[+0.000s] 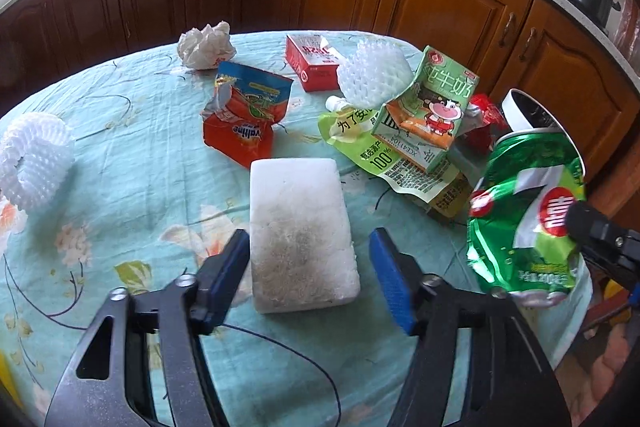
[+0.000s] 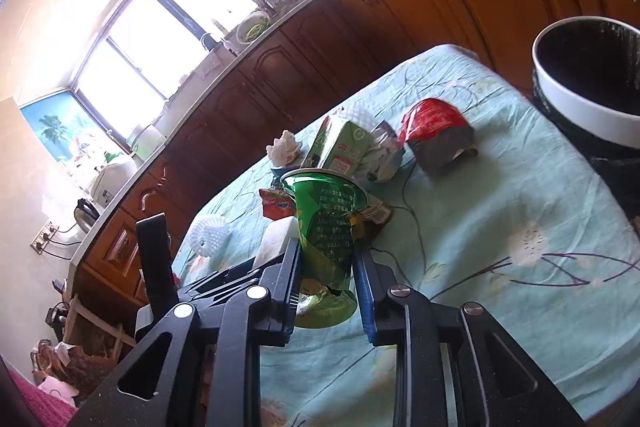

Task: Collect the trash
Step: 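Grasp the green crumpled cup with the right tool while the left tool grasps the white foam block, then drop the green cup into the black bin with the right tool while the left tool drops the foam block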

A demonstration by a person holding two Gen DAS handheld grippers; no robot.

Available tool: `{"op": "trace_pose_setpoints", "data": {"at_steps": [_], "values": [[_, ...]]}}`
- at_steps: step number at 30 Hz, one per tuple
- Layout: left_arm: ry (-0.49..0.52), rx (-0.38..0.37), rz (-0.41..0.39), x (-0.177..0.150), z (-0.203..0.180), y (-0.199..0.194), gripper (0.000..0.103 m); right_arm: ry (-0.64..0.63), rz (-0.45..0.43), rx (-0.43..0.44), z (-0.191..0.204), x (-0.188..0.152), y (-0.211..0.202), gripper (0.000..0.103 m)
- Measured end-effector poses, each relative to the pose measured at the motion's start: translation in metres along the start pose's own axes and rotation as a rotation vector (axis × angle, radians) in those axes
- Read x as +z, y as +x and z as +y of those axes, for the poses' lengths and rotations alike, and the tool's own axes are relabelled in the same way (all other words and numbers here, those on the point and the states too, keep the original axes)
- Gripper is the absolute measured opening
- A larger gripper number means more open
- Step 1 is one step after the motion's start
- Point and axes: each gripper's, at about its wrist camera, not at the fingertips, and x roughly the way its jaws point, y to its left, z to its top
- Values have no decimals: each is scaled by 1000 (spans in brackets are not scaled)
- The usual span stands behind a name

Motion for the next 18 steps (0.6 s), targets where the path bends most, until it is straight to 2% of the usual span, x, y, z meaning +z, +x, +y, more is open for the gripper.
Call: {"op": "trace_pose_setpoints", "data": {"at_steps": [1, 4, 9, 18], "values": [[1, 22, -1, -1, 0, 1, 49, -4, -13, -13, -1, 1, -4, 26], [-6, 13, -11, 0, 1, -4, 48, -26, -49, -65, -6, 5, -15, 26], [-1, -53, -44, 3, -14, -26, 47, -33, -89, -124, -20, 9, -32, 26], [102, -201, -105, 18, -78, -57, 47, 3, -164, -208, -54, 19, -63, 26]]}}
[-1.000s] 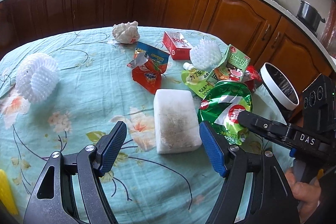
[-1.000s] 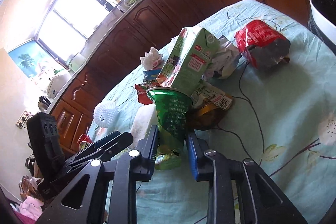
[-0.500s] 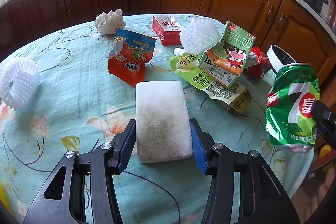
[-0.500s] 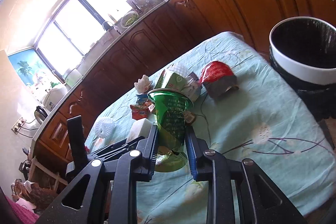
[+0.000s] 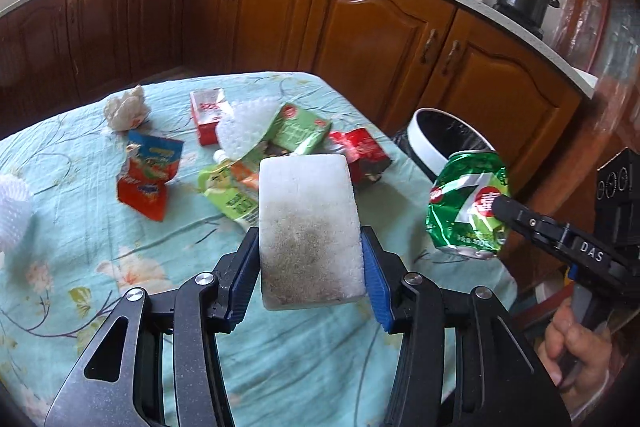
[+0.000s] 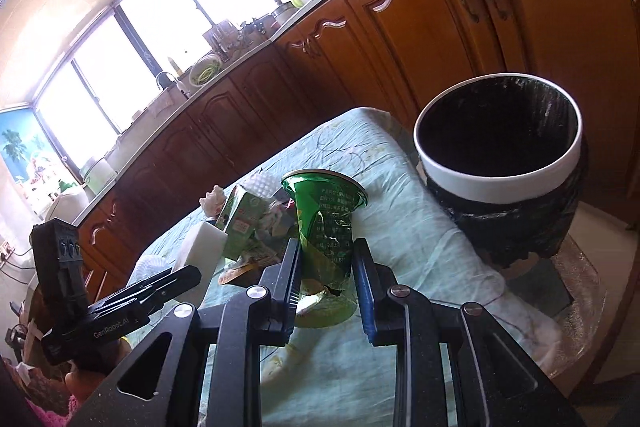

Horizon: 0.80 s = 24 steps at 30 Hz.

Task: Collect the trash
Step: 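Drop the green cup into the black bin with the right tool while the left tool drops the foam block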

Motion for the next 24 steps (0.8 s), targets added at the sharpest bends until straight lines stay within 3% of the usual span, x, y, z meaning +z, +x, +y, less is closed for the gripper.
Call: {"op": "trace_pose_setpoints", "data": {"at_steps": [24], "values": [[219, -156, 36, 65, -128, 84, 48, 0, -148, -232, -79, 59, -39, 26]]}}
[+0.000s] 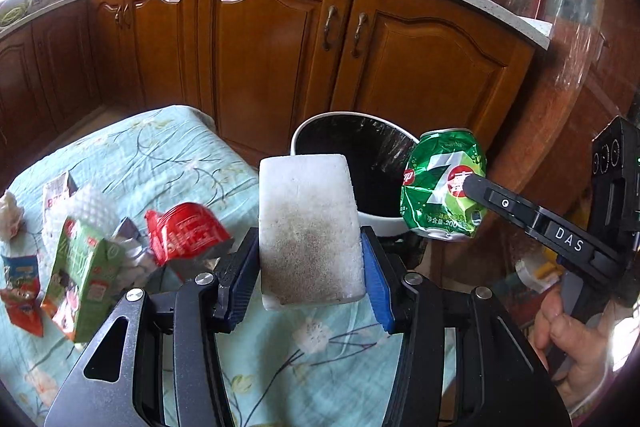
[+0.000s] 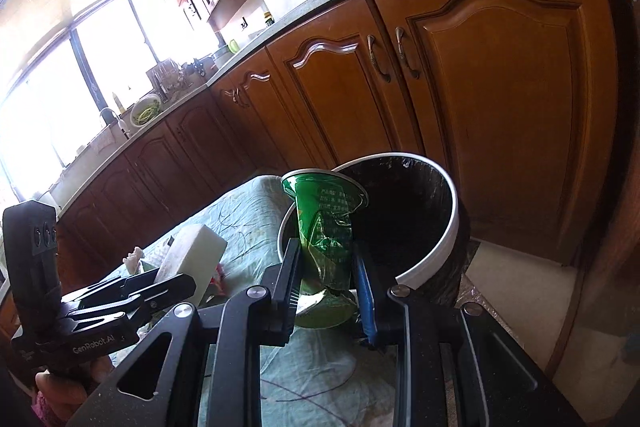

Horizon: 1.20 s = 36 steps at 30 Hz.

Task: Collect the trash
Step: 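Drop the green cup into the black bin with the right tool while the left tool drops the foam block, then move both open tools back over the table toward the remaining trash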

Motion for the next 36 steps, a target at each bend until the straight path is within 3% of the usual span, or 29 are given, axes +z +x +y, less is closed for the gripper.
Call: {"op": "trace_pose_setpoints", "data": {"at_steps": [12, 28, 31, 34, 36], "values": [[47, -20, 43, 49, -24, 57, 48, -22, 15, -63, -19, 28, 29, 26], [53, -29, 126, 63, -33, 113, 49, -30, 98, -112, -35, 39, 71, 26], [51, -28, 136, 63, -34, 118, 50, -14, 112, -101, -40, 40, 75, 29], [39, -41, 150, 62, -32, 120, 56, 7, 109, -97, -44, 42, 76, 44], [32, -42, 147, 61, -31, 117, 62, 21, 95, -94, -45, 41, 72, 48]]}}
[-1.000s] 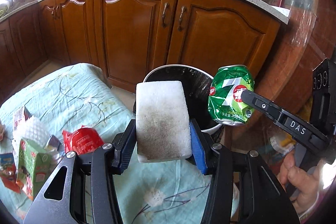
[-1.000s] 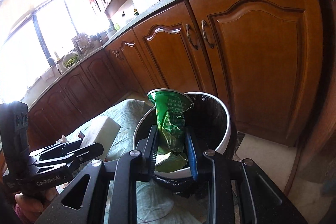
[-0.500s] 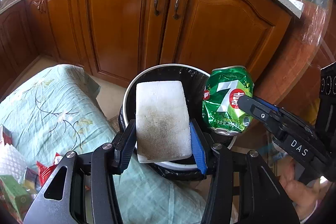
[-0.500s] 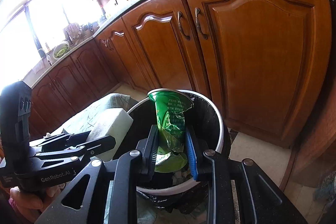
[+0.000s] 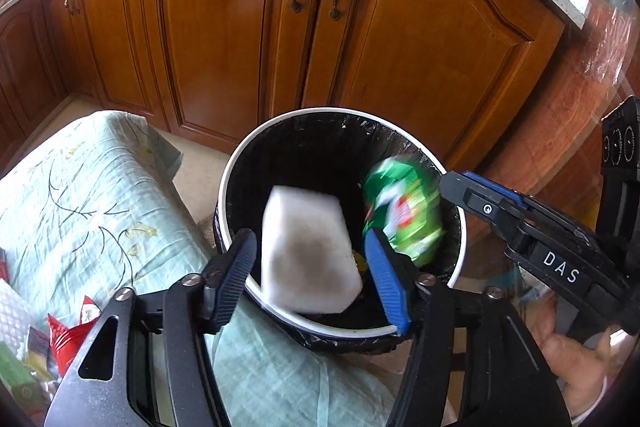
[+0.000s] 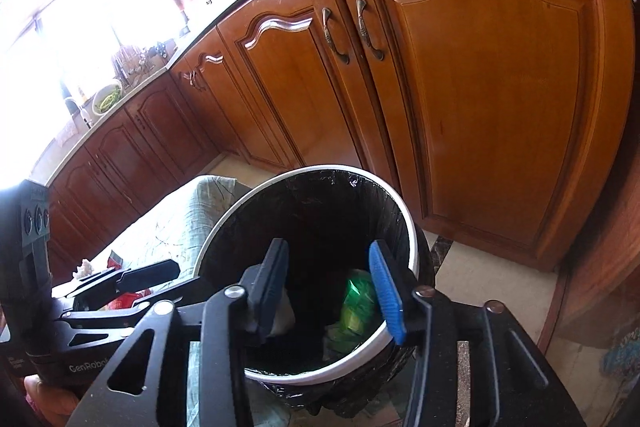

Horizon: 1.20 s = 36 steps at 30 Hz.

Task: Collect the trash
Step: 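Move both open tools back over the table toward the remaining trash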

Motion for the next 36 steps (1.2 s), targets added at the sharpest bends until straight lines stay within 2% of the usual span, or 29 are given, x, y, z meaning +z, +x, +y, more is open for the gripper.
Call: {"op": "trace_pose_setpoints", "data": {"at_steps": [1, 3, 5, 8, 14, 20, 28, 36], "values": [[-2, -2, -6, -1, 1, -3, 64, 7, -6, 6, 0, -1, -3, 50], [-6, -2, -19, -5, 3, -10, 66, 22, -19, 25, 1, -4, -8, 61], [-19, 2, -34, -12, 8, -20, 68, 32, -34, 48, 4, -8, -14, 78], [-48, 4, -64, -24, 16, -37, 70, 46, -51, 73, 10, -18, -21, 87], [-120, 35, -120, -67, 40, -78, 73, 78, -48, 138, 31, -45, -34, 89], [-179, 71, -158, -108, 62, -115, 73, 54, -19, 182, 61, -68, -39, 90], [-248, 154, -209, -158, 95, -157, 74, 7, 13, 224, 99, -95, -41, 92], [-307, 194, -226, -184, 125, -178, 74, -38, 50, 257, 132, -113, -39, 92]]}}
